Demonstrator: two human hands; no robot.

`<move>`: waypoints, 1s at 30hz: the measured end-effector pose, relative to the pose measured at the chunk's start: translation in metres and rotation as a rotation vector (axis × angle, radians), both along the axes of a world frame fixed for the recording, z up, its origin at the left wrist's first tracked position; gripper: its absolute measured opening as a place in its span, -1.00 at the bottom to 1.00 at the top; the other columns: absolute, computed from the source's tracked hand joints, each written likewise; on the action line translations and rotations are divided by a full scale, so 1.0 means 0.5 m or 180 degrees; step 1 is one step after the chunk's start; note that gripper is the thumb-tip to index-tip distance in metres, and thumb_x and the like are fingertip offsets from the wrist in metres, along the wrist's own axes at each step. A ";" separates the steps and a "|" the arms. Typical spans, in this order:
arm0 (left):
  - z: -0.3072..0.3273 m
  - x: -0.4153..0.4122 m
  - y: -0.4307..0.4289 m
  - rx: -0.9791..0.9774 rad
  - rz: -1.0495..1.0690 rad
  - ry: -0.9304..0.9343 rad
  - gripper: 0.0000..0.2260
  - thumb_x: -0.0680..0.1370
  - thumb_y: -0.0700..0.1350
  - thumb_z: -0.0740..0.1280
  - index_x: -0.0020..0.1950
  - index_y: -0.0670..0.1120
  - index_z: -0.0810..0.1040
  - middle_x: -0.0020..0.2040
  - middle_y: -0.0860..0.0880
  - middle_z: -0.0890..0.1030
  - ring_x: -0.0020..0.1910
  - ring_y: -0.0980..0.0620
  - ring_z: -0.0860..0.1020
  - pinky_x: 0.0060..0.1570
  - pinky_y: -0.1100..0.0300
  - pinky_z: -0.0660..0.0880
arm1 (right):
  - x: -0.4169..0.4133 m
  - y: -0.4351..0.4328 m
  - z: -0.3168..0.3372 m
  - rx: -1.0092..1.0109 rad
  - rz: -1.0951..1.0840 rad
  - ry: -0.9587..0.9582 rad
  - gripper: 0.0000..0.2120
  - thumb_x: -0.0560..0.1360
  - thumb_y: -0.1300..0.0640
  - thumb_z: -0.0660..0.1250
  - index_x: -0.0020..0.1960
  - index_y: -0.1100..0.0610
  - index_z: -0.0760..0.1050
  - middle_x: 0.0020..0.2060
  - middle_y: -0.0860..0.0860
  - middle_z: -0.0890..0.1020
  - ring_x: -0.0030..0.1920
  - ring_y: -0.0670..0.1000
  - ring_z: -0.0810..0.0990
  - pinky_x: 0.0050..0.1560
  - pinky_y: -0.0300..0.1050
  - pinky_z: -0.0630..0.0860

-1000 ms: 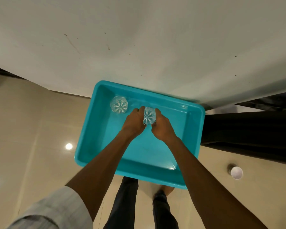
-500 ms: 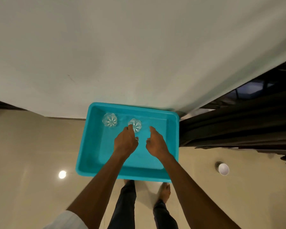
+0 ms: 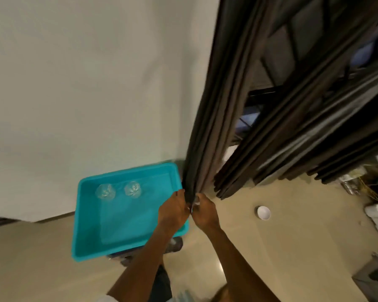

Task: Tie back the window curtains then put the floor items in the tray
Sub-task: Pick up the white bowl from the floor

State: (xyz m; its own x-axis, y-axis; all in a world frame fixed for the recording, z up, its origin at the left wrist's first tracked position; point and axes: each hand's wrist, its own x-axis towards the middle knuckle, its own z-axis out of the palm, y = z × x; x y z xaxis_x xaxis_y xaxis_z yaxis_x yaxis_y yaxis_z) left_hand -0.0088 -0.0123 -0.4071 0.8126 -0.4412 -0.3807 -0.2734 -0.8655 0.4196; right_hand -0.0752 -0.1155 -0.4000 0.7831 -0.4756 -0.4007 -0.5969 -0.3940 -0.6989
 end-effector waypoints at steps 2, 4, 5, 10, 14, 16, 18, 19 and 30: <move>0.028 -0.069 -0.069 -0.0054 -0.0160 -0.0115 -0.56 0.61 0.10 0.27 0.46 0.00 0.34 0.32 -0.04 0.55 0.22 -0.08 0.58 0.14 0.06 0.51 | -0.071 -0.060 0.023 -0.0030 -0.0206 -0.0067 -0.73 0.58 0.23 0.33 0.27 0.19 0.50 0.13 0.10 0.65 0.14 0.12 0.62 0.00 -0.29 0.41; 0.047 -0.135 -0.135 -0.0133 -0.0305 -0.0184 -0.57 0.63 0.10 0.27 0.46 0.00 0.34 0.31 -0.04 0.56 0.21 -0.06 0.59 0.15 0.09 0.52 | -0.141 -0.124 0.044 -0.0061 -0.0365 -0.0029 -0.67 0.58 0.25 0.32 0.34 0.20 0.48 0.23 0.12 0.63 0.24 0.14 0.59 0.16 -0.17 0.49; 0.054 -0.166 -0.164 -0.0155 -0.0371 -0.0192 -0.57 0.63 0.09 0.27 0.47 0.00 0.33 0.33 -0.04 0.55 0.24 -0.05 0.58 0.19 0.09 0.51 | -0.174 -0.154 0.051 -0.0090 -0.0449 -0.0034 -0.65 0.57 0.25 0.31 0.35 0.20 0.48 0.24 0.13 0.63 0.26 0.16 0.58 0.22 -0.10 0.49; 0.069 -0.303 -0.288 -0.0206 -0.0563 -0.0138 -0.51 0.65 0.07 0.24 0.54 -0.05 0.29 0.45 -0.07 0.45 0.41 -0.06 0.45 0.35 0.04 0.43 | -0.341 -0.282 0.062 0.0018 -0.1291 -0.0099 -0.65 0.56 0.21 0.35 0.33 0.22 0.46 0.18 0.13 0.65 0.24 0.15 0.59 0.24 -0.10 0.43; 0.076 -0.376 -0.367 -0.0349 -0.0679 0.0049 -0.53 0.63 0.03 0.28 0.51 -0.06 0.34 0.41 -0.08 0.52 0.36 -0.08 0.49 0.32 -0.01 0.46 | -0.436 -0.336 0.052 0.0152 -0.1867 -0.0083 -0.65 0.56 0.19 0.35 0.32 0.23 0.47 0.16 0.13 0.65 0.24 0.16 0.59 0.24 -0.09 0.44; 0.077 -0.399 -0.400 -0.0336 -0.0679 0.0095 -0.53 0.63 0.04 0.29 0.51 -0.04 0.34 0.41 -0.05 0.52 0.37 -0.07 0.49 0.32 -0.02 0.46 | -0.461 -0.349 0.046 0.0202 -0.2035 -0.0061 -0.64 0.58 0.18 0.32 0.35 0.22 0.45 0.20 0.13 0.64 0.26 0.16 0.58 0.27 -0.09 0.44; 0.075 -0.416 -0.430 -0.0347 -0.0685 0.0141 -0.54 0.62 0.03 0.29 0.50 -0.02 0.34 0.41 -0.02 0.52 0.36 -0.06 0.50 0.28 -0.01 0.46 | -0.476 -0.360 0.040 0.0244 -0.2124 -0.0062 -0.62 0.59 0.19 0.30 0.38 0.22 0.42 0.23 0.13 0.63 0.27 0.15 0.58 0.29 -0.08 0.45; 0.073 -0.419 -0.444 -0.0343 -0.0698 0.0160 -0.55 0.62 0.03 0.29 0.50 -0.01 0.34 0.40 -0.01 0.52 0.36 -0.06 0.50 0.27 -0.01 0.46 | -0.479 -0.368 0.037 0.0252 -0.2145 -0.0048 -0.61 0.59 0.19 0.30 0.40 0.22 0.41 0.24 0.12 0.62 0.28 0.15 0.57 0.30 -0.07 0.45; 0.045 -0.371 -0.677 -0.0638 -0.0771 0.0473 -0.57 0.61 -0.01 0.34 0.45 -0.05 0.38 0.37 -0.02 0.53 0.32 -0.07 0.52 0.23 0.02 0.51 | -0.466 -0.587 0.054 -0.0177 -0.1910 0.0214 -0.58 0.57 0.23 0.29 0.41 0.27 0.38 0.25 0.18 0.61 0.23 0.19 0.61 0.23 -0.05 0.50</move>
